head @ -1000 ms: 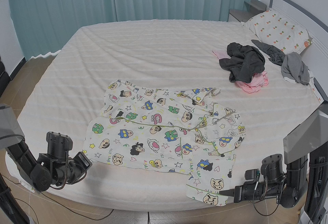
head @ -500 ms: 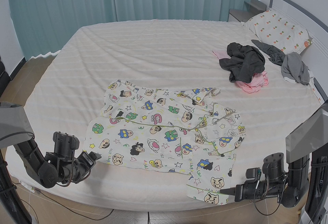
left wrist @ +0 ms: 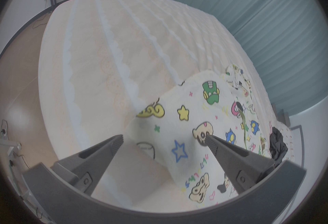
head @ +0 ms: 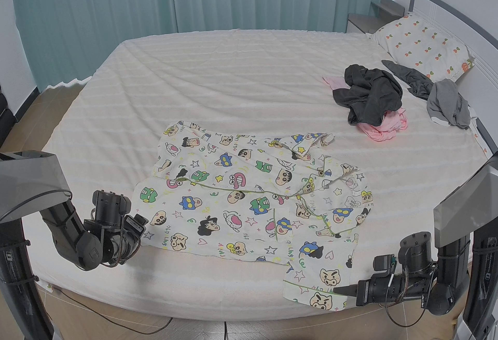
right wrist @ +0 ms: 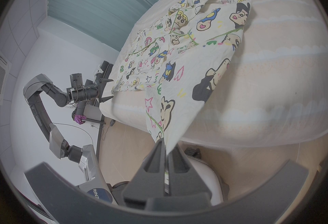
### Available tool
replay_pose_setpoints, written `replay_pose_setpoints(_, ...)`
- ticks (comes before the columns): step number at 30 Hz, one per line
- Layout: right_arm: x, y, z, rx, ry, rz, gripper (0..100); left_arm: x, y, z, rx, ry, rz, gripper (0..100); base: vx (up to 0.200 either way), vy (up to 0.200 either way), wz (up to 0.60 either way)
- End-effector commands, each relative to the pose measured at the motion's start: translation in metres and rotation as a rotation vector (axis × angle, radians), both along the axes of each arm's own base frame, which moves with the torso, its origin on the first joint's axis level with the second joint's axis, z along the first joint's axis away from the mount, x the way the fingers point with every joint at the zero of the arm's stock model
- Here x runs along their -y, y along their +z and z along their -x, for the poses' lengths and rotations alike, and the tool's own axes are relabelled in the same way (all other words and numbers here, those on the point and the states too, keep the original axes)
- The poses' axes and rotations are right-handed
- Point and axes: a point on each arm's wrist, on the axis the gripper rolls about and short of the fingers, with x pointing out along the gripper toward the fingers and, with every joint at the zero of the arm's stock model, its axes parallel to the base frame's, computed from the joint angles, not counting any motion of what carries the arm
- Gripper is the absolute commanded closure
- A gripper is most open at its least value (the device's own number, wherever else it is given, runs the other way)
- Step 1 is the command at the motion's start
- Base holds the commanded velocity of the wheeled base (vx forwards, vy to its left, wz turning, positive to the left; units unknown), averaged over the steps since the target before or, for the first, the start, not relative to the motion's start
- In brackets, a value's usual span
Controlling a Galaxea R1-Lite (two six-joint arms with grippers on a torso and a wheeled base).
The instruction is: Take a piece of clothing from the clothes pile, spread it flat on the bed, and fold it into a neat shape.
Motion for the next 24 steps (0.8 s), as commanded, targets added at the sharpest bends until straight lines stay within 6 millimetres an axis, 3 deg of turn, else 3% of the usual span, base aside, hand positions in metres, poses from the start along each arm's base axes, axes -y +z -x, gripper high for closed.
replay_pose_setpoints(1, 0.001, 0.001, 0.003, -0.002, 0.000, 0.000, 100, -0.001, -0.008, -0.008, -0.009, 0.016, -0.007, 0, 0.000, 0.000, 0.00)
replay_pose_setpoints(5, 0.001, 0.001, 0.003, -0.001, 0.001, 0.001, 100, 0.000, -0.007, -0.013, 0.001, 0.015, -0.007, 0, 0.000, 0.000, 0.00)
replay_pose_setpoints(6, 0.001, 0.001, 0.003, -0.002, 0.000, 0.000, 100, 0.000, -0.008, -0.013, -0.001, 0.015, -0.007, 100, 0.000, 0.000, 0.00)
replay_pose_setpoints(18, 0.001, 0.002, 0.003, 0.002, -0.002, 0.002, 100, 0.000, -0.014, -0.015, -0.084, -0.009, -0.046, 100, 0.000, 0.000, 0.00)
replay_pose_setpoints(24, 0.001, 0.008, 0.003, 0.029, -0.005, -0.003, 100, -0.006, 0.002, 0.000, -0.126, -0.059, -0.104, 100, 0.000, 0.000, 0.00)
